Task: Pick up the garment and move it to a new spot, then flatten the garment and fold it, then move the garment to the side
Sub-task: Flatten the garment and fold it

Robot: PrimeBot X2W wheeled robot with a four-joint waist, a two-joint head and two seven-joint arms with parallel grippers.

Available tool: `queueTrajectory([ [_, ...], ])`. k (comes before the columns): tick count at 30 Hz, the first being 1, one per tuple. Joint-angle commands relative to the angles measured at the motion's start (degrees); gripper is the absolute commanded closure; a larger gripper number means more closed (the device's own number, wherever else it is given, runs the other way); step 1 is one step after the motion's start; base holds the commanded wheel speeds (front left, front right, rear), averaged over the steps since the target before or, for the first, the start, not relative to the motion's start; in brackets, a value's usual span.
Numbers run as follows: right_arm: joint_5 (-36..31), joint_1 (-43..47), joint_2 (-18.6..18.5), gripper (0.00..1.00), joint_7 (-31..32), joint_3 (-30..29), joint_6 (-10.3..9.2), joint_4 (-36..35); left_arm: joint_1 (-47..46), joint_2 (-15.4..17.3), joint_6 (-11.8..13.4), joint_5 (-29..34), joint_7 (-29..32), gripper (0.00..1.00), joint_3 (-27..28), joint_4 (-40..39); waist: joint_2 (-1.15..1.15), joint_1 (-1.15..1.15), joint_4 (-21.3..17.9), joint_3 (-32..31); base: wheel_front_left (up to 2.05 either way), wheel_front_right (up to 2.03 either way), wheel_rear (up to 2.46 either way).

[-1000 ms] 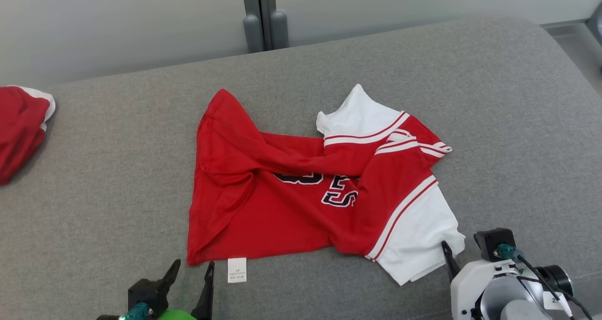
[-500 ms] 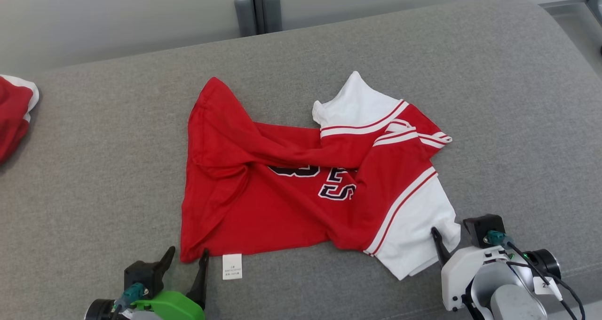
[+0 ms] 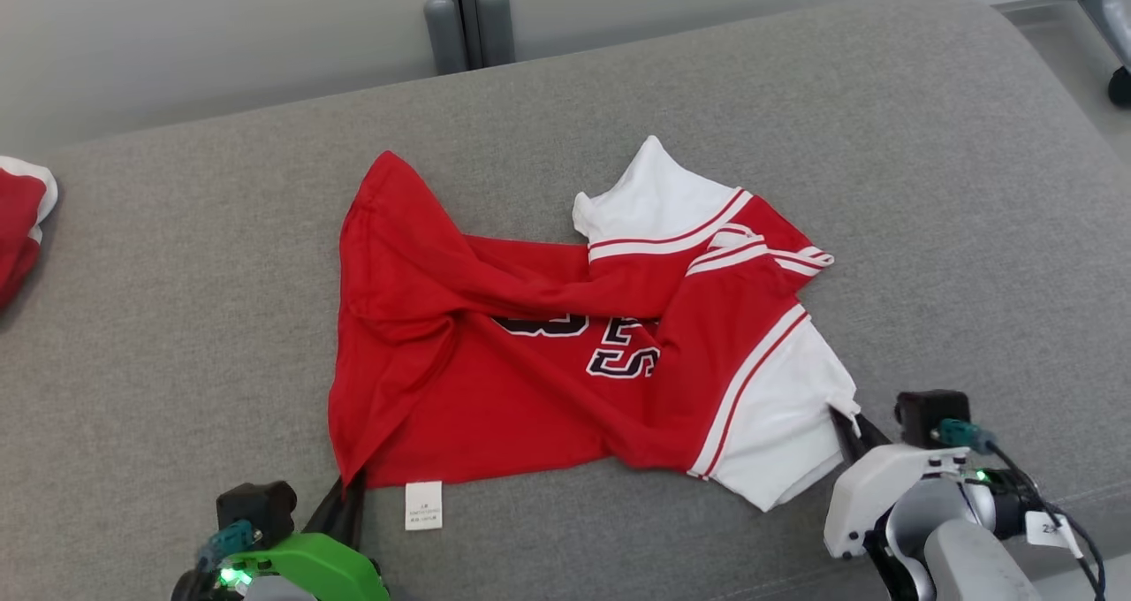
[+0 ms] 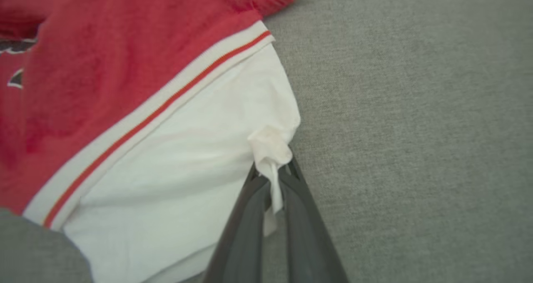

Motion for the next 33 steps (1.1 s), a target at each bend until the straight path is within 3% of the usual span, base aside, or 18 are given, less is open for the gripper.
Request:
queueTrajectory([
  [1,3.17,-1.19,-0.16,1.0,-1.08,-0.22,-0.1,-1.48,1.3,-0.48,-0.22,-3.13,0.59,1.0,-0.17,-2.06,0.0,0.0,-0.27,-1.25,0.0,0.0,0.0],
  [6,14.58,-0.95,-0.2,1.0,-1.5,-3.04,-0.1,-11.21,6.24,0.6,-0.22,-15.67,4.52,1.0,-0.97,-17.18,0.0,0.0,-0.87,-3.75,0.0,0.0,0.0],
  [12,28.01,1.2,-0.2,1.0,4.11,-7.9,-0.08,-32.5,12.59,0.16,0.23,-30.83,10.56,1.0,1.52,-43.54,0.0,0.0,-1.49,-6.23,0.0,0.0,0.0],
  [15,32.71,1.44,-0.13,1.0,7.01,-10.8,-0.05,-41.15,13.67,-0.35,2.32,-36.26,13.19,1.0,2.66,-54.24,0.0,0.0,-1.74,-6.69,0.0,0.0,0.0],
  [20,37.71,-1.16,-0.15,1.0,11.56,-15.08,-0.05,-53.77,11.65,-1.54,8.15,-43.73,17.04,1.0,3.92,-68.26,0.0,0.0,-2.25,-6.47,0.0,0.0,0.0],
  [26,38.57,-8.58,-0.13,1.0,18.4,-20.42,-0.05,-61.23,4.0,-1.24,16.65,-48.47,21.52,1.0,6.43,-76.59,0.0,0.0,-2.26,-4.21,0.0,0.0,0.0],
  [28,37.26,-12.6,-0.09,1.0,21.54,-21.01,-0.05,-61.36,0.42,0.67,18.73,-47.25,23.08,1.0,8.06,-76.83,0.0,0.0,-2.17,-2.47,0.0,0.0,0.0],
  [33,30.93,-24.03,-0.08,1.0,27.47,-19.39,-0.06,-56.56,-11.71,4.63,21.29,-46.4,27.17,1.0,9.65,-71.46,0.0,0.0,-1.53,4.81,0.0,0.0,0.0],
])
